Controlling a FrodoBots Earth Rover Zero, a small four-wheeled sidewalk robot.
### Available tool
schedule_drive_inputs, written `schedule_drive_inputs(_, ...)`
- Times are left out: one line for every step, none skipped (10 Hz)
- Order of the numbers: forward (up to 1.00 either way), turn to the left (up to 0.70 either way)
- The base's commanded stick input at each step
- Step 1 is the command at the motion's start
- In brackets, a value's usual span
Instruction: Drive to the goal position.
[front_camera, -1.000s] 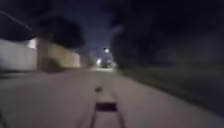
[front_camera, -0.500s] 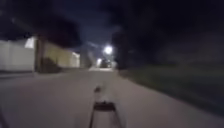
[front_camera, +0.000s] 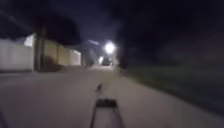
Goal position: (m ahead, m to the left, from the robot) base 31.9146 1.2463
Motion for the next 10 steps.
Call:
schedule_drive_inputs(0.7,-0.35)
schedule_drive_inputs(0.7,-0.35)
schedule_drive_inputs(0.7,-0.35)
schedule_drive_inputs(0.7,-0.22)
schedule_drive_inputs(0.7,0.0)
schedule_drive_inputs(0.7,0.0)
schedule_drive_inputs(0.7,0.0)
schedule_drive_inputs(0.7,-0.1)
schedule_drive_inputs(0.7,-0.23)
schedule_drive_inputs(0.7,-0.28)
